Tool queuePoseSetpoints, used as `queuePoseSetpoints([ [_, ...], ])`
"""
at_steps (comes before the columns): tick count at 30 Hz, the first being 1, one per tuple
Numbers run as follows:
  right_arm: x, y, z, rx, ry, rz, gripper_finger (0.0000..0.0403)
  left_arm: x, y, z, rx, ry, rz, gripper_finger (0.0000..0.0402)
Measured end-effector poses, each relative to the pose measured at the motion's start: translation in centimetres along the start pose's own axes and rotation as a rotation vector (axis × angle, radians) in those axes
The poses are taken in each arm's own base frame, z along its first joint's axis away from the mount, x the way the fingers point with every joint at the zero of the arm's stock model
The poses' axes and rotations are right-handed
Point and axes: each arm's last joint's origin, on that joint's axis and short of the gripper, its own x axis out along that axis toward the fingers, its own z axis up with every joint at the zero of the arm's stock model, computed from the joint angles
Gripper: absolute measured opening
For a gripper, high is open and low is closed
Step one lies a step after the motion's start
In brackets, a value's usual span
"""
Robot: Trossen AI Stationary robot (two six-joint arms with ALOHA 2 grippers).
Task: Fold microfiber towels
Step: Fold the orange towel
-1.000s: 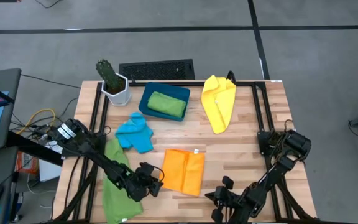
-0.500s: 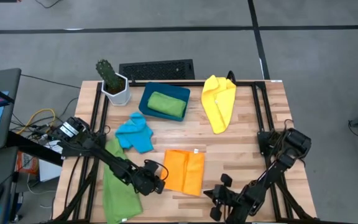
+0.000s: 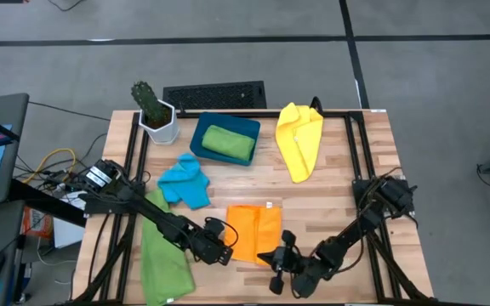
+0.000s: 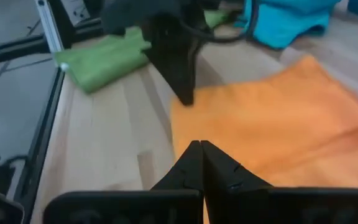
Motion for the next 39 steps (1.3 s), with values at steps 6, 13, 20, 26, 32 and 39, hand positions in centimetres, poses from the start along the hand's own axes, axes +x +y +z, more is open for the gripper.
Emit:
queuePoseSetpoints([
  [6, 0.1, -1.8, -2.6, -0.030, 0.057, 0.021, 0.0017, 0.0, 0.0, 0.0, -0.004, 0.019, 0.004, 0.0001],
  [13, 1.6, -1.7, -4.2, 0.006, 0.075, 0.175, 0.0017, 0.0, -0.1, 0.3, -0.018, 0.035, -0.002, 0.0000],
  [20, 2.3, -1.9, -5.1, 0.018, 0.099, 0.164, 0.0018, -0.1, -0.3, 0.3, -0.055, 0.044, -0.022, 0.0000],
  [26, 2.5, -2.1, -4.8, 0.008, 0.100, 0.163, 0.0016, -0.2, -0.9, 0.3, -0.068, 0.089, -0.071, 0.0000],
  [32, 1.5, -1.4, -2.9, 0.034, 0.041, 0.210, 0.0020, -0.8, -2.9, 1.2, -0.035, 0.097, -0.074, 0.0000],
  [39, 0.0, -1.3, -0.8, -0.056, 0.023, 0.165, 0.0016, -1.9, -5.1, 3.6, 0.052, 0.064, -0.032, 0.0000],
])
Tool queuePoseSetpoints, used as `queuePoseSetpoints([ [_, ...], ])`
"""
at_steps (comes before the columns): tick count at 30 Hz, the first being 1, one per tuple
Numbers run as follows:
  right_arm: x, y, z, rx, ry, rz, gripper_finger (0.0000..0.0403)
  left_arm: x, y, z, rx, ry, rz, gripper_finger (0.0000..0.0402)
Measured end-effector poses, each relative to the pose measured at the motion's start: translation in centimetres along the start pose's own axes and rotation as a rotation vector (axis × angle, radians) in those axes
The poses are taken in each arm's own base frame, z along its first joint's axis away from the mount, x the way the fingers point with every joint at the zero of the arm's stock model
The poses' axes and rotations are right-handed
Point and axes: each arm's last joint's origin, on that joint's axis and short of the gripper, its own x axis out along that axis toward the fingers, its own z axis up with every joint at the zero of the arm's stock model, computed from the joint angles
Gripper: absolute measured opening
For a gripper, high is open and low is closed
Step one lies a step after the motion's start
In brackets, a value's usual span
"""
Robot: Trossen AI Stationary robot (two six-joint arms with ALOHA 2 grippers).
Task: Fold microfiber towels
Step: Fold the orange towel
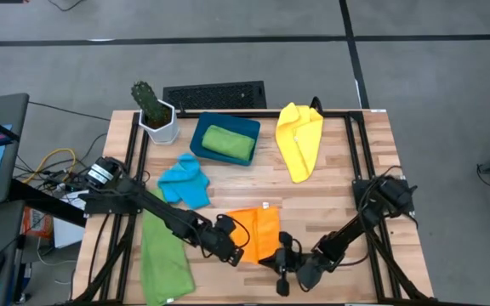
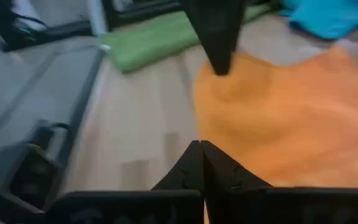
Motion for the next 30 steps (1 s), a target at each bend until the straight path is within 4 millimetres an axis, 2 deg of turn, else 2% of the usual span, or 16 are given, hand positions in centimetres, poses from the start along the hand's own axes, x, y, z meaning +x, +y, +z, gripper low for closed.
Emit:
queuePoseSetpoints([
  [8, -0.8, -0.3, -1.6, 0.081, 0.088, -0.090, 0.0022, -0.6, -1.8, 2.2, 0.067, -0.005, -0.065, 0.0000],
  [17, -2.2, 0.7, -2.4, 0.155, 0.059, -0.111, 0.0018, -0.6, -1.8, 2.6, 0.067, 0.003, -0.069, 0.0000],
  [23, -2.6, -0.1, -3.3, 0.230, 0.044, -0.235, 0.0017, -0.5, -1.7, 3.1, 0.058, 0.005, -0.074, 0.0000],
  [30, -3.5, -0.6, -2.5, 0.185, 0.052, -0.284, 0.0020, -0.5, -1.8, 3.6, 0.061, 0.010, -0.080, 0.0000],
])
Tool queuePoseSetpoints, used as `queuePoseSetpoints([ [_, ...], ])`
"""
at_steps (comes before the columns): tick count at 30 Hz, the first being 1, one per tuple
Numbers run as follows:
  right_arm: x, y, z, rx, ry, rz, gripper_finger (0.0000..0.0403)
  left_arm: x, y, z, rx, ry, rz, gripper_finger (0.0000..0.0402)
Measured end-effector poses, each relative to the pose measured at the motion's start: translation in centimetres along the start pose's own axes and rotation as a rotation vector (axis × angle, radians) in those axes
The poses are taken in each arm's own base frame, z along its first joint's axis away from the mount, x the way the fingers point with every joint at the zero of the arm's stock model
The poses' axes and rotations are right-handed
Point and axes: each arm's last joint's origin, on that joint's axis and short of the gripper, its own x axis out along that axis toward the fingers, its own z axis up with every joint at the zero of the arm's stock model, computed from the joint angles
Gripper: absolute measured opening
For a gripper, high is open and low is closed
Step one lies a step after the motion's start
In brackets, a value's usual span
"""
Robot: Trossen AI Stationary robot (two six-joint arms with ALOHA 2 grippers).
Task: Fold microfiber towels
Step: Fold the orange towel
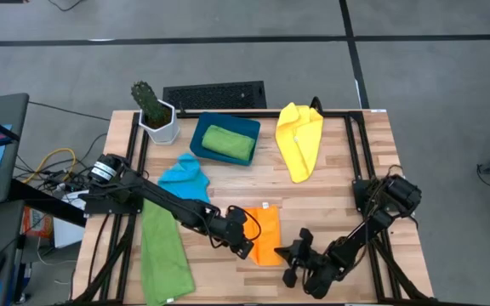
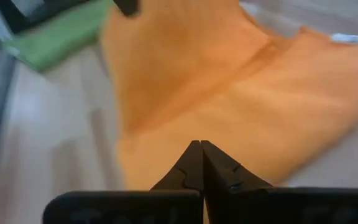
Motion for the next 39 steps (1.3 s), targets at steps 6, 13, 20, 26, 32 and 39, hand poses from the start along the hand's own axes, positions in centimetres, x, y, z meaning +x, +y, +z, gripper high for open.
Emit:
queuePoseSetpoints([
  [6, 0.8, -1.0, -0.1, -0.046, 0.067, -0.053, 0.0017, 0.0, 0.0, 0.7, 0.000, 0.013, -0.016, 0.0000],
  [13, 1.6, -1.2, 0.0, -0.107, 0.127, -0.036, 0.0024, 1.4, 0.1, 0.7, 0.002, 0.067, -0.043, 0.0000],
  [20, 2.1, -1.2, 0.3, -0.150, 0.151, -0.016, 0.0017, 2.7, -1.8, 1.5, 0.092, 0.092, 0.004, 0.0000],
  [26, 2.0, -1.2, 0.3, -0.152, 0.156, -0.010, 0.0025, 2.3, -3.5, 3.2, 0.146, 0.052, 0.021, 0.0000],
  [32, 1.5, -1.0, 0.8, -0.159, 0.143, 0.003, 0.0019, 4.4, -3.3, 4.1, 0.169, 0.126, 0.026, 0.0000],
  [39, 1.0, -0.8, 0.7, -0.172, 0.144, 0.019, 0.0025, 5.7, -4.2, 4.9, 0.195, 0.148, -0.030, 0.0000],
])
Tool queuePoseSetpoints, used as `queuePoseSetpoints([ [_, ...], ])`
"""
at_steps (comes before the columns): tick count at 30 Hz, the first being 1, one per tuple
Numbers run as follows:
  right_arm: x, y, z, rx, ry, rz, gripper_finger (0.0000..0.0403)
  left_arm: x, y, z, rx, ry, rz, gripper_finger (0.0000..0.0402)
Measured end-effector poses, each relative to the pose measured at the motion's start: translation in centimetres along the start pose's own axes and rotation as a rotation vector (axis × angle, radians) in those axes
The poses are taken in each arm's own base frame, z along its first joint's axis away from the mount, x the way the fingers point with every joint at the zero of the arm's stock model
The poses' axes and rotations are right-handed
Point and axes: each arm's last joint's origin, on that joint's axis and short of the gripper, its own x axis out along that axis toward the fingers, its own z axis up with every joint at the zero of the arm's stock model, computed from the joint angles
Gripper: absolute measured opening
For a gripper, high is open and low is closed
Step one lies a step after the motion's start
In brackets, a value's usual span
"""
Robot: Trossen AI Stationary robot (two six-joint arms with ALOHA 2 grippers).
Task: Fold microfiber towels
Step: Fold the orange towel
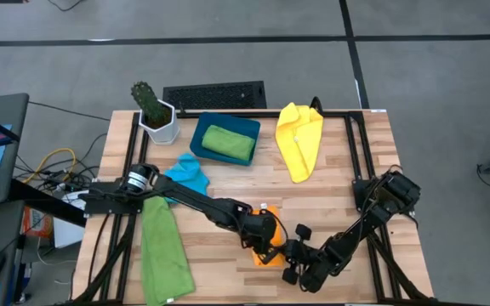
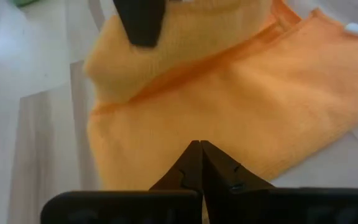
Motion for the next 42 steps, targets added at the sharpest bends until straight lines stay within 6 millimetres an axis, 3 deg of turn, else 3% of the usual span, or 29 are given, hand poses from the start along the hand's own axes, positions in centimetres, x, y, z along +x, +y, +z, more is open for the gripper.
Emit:
queuePoseSetpoints([
  [7, -0.5, 0.2, 0.0, -0.001, -0.004, 0.010, 0.0019, -0.3, -0.1, 0.3, 0.003, -0.002, 0.010, 0.0000],
  [12, -2.1, 0.3, 0.4, 0.032, -0.012, 0.025, 0.0020, -0.3, 0.1, 0.6, -0.003, 0.001, 0.008, 0.0000],
  [17, -3.8, -0.7, -0.2, 0.055, -0.039, -0.082, 0.0017, -0.3, 0.1, 0.6, -0.002, 0.001, 0.009, 0.0000],
  [23, -2.6, -0.8, -1.2, 0.029, 0.022, -0.096, 0.0020, -0.3, 0.1, 0.6, -0.001, 0.001, 0.009, 0.0000],
  [34, -1.1, -1.0, -0.2, -0.004, 0.036, -0.076, 0.0017, -0.3, 0.1, 0.5, 0.005, 0.001, 0.010, 0.0000],
  [42, -1.0, -1.1, -0.1, -0.013, 0.047, -0.077, 0.0024, 2.1, 0.5, -0.2, -0.034, 0.108, -0.051, 0.0000],
])
